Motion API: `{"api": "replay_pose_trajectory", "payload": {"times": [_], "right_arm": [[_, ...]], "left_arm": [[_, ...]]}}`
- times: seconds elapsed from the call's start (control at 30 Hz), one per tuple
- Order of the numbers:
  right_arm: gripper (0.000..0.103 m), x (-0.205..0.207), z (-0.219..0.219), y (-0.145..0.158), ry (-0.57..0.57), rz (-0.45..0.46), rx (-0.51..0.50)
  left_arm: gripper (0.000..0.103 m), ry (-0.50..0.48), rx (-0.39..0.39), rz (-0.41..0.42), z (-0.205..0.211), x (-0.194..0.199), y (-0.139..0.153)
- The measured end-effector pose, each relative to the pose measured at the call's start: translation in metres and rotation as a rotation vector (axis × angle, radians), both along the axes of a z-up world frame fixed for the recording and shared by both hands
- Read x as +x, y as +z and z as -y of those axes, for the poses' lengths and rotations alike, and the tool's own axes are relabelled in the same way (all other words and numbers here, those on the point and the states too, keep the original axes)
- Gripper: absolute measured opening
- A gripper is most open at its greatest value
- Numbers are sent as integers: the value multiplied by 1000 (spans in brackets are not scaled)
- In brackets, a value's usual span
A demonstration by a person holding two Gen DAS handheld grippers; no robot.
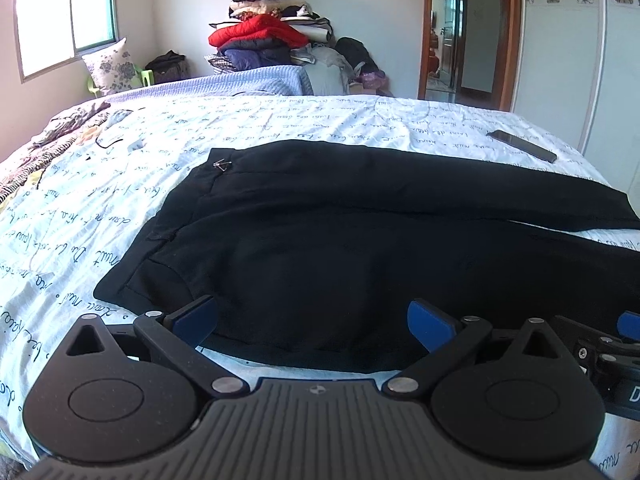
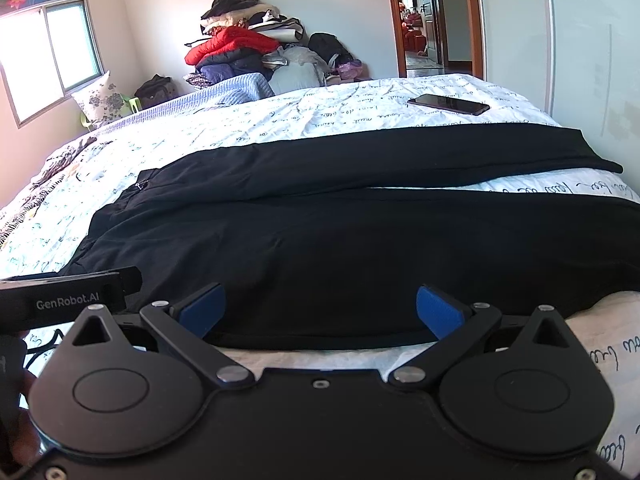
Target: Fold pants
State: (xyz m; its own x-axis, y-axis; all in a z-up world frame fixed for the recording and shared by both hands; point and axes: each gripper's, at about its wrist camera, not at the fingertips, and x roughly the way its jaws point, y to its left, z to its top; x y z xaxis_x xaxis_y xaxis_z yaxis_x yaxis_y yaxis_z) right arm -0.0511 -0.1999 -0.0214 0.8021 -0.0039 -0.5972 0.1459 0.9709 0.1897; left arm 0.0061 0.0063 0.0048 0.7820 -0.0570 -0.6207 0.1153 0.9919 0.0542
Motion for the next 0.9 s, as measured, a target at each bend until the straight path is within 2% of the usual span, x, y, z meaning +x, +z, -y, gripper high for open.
{"api": "replay_pose_trajectory", "payload": {"times": [0.23,0.9], "right_arm": [[103,1,0,0,-2,-2,0],[103,1,-2,-4,2,-6,8]], "left_arm": [[103,-8,-24,-35,-1,0,-3],[103,15,-5,-56,-3,1,-6]]}}
